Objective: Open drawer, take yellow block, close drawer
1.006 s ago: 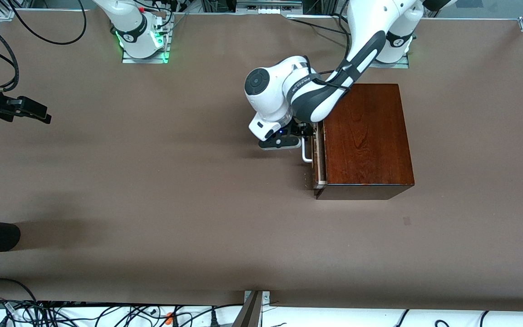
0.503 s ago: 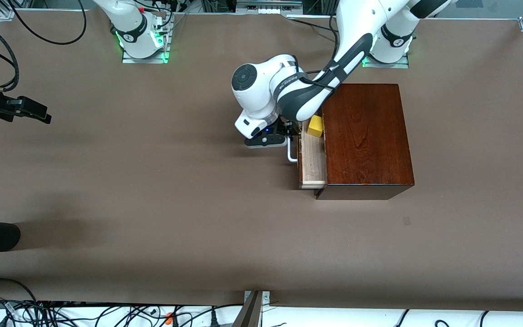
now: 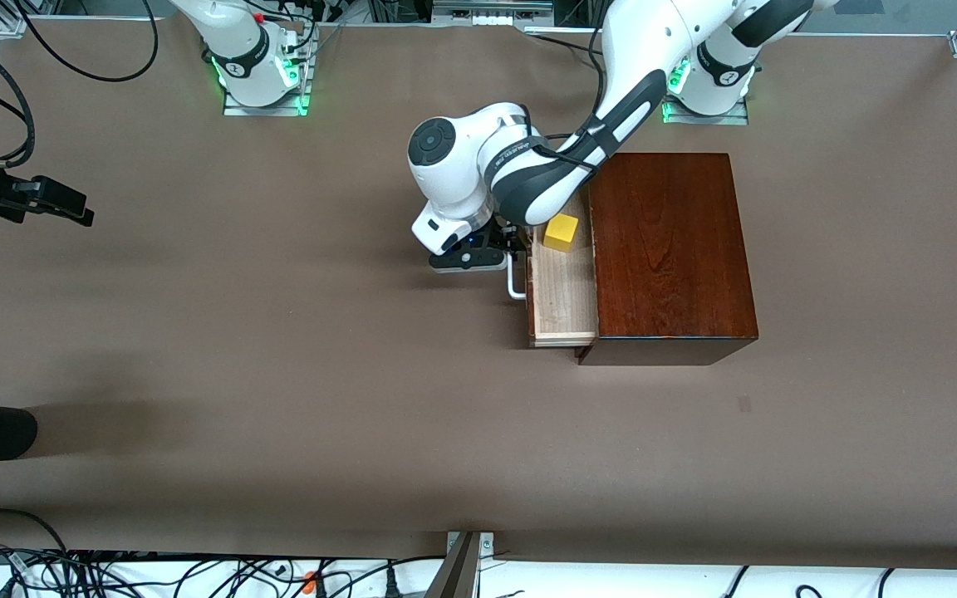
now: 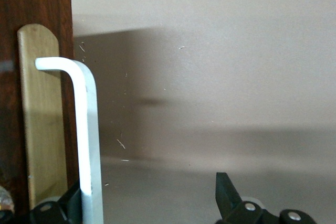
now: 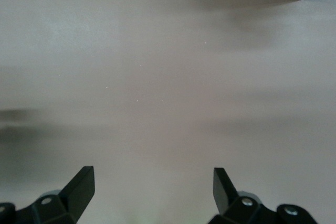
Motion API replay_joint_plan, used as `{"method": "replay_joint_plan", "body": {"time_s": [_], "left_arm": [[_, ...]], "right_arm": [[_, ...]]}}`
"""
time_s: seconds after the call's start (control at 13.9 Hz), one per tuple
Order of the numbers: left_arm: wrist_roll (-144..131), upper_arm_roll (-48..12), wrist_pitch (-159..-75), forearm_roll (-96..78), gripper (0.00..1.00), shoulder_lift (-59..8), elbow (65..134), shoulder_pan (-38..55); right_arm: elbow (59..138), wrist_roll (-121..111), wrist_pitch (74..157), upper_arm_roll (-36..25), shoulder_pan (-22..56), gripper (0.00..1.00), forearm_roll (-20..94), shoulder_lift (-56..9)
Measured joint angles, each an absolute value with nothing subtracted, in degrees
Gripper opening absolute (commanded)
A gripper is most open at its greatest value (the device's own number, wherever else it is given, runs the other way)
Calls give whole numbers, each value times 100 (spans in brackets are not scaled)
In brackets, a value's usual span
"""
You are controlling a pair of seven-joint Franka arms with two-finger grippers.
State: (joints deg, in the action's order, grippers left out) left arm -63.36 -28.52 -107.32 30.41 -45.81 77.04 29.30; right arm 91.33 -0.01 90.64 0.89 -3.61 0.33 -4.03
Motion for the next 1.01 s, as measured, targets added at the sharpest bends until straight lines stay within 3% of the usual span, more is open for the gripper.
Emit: {"method": "replay_joint_plan", "body": {"time_s": [1.01], "left_arm": [[-6401,-2843,-10716,3041,100,-4932,6966,3305]], "right_arm": [[9133,-1,9064,88,-361,100,33,-403]]}}
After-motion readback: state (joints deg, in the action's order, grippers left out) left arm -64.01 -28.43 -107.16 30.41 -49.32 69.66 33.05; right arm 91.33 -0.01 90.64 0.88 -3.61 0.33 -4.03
